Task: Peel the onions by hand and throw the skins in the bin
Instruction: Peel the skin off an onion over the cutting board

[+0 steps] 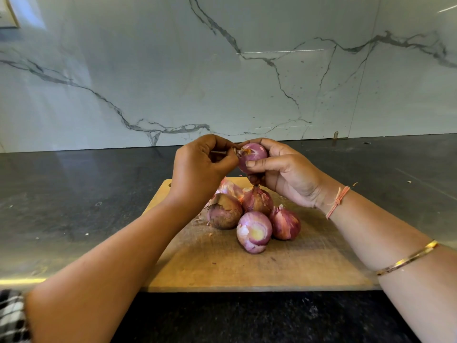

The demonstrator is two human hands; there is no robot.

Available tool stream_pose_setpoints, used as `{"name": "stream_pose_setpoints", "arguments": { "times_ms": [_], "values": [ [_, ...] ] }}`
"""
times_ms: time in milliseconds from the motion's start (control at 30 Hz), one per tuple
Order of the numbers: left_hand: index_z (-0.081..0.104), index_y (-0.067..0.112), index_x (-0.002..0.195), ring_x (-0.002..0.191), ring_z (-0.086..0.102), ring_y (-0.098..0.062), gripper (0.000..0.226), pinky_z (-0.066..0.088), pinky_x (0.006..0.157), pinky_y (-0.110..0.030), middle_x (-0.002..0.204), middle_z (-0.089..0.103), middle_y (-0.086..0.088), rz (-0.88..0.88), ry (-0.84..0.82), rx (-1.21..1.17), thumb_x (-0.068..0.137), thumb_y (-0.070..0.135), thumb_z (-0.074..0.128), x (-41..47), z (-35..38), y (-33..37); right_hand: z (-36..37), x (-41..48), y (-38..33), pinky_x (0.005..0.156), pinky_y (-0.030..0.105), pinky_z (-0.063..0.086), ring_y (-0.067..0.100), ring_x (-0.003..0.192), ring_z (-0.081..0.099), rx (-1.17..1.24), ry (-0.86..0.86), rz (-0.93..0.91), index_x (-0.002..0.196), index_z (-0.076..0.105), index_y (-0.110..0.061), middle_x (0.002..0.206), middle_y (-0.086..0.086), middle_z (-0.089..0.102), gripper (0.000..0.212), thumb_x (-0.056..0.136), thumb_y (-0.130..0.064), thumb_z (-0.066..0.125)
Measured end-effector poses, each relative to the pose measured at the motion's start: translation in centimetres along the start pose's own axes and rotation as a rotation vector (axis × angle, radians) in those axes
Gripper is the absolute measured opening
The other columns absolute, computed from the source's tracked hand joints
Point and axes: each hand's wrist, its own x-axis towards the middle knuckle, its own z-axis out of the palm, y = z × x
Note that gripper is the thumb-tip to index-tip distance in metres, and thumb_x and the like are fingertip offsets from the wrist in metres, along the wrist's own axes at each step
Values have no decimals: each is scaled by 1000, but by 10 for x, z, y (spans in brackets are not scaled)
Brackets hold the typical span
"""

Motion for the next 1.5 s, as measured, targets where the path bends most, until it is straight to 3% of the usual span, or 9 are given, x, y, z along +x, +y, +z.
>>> {"name": "stream_pose_setpoints", "arguments": {
  "times_ms": [300,567,733,867,1000,1133,1233,1333,1500],
  "values": [
    [68,17,78,68,71,-11,15,58,70,-24,65,71,9,-165,24,-182,86,5,66,8,-5,-9,-4,4,3,55,19,48,11,70,58,78,-22,-7,100,58,-8,90,8,61,36,67,4,58],
    [67,17,79,68,69,-6,7,57,69,-25,73,70,4,-267,62,-112,85,13,68,7,-7,-14,-9,2,2,64,19,50,11,69,59,49,-34,-57,114,56,-14,105,9,55,48,69,2,60],
    [68,11,73,70,67,-24,14,56,69,-38,70,70,-7,-220,-26,35,84,19,68,0,-2,-9,-9,0,2,71,23,52,14,78,62,-60,-16,-75,123,53,-19,111,12,55,52,84,17,52],
    [69,4,70,58,57,-22,24,50,57,-34,68,68,-12,-144,-42,110,84,24,68,-1,-2,-9,-9,1,3,69,24,50,19,81,62,-90,35,-57,113,52,-19,106,10,58,46,83,16,54],
    [66,22,84,72,65,-3,3,55,68,-20,80,69,10,-146,-64,-11,84,21,69,-2,-4,-4,-8,1,3,64,22,46,17,79,58,-140,54,-57,108,52,-15,103,9,58,42,82,18,53],
    [67,25,102,80,66,4,18,53,74,-13,91,69,18,-101,-117,-48,85,18,68,-5,-3,-2,-8,1,5,64,16,46,17,89,56,-193,35,-74,109,59,-20,105,7,60,44,81,14,55],
    [67,26,102,77,66,6,18,52,71,-11,87,67,19,-100,-105,-66,86,17,67,-5,-3,-1,-6,2,6,62,13,43,16,93,56,-223,19,-78,112,58,-21,107,5,60,45,71,-3,61],
    [69,23,101,76,65,7,17,51,69,-9,85,68,18,-99,-95,-63,85,15,68,-5,-3,-1,-4,3,9,63,10,42,10,88,55,-298,34,-90,119,54,-16,106,4,58,43,81,2,64],
    [71,23,95,71,64,8,16,50,67,-8,80,69,17,-122,-81,-17,84,12,67,-4,-2,-1,-5,4,12,83,29,50,11,90,59,-506,63,-157,113,57,-17,104,3,63,30,86,-6,66]
  ]
}}
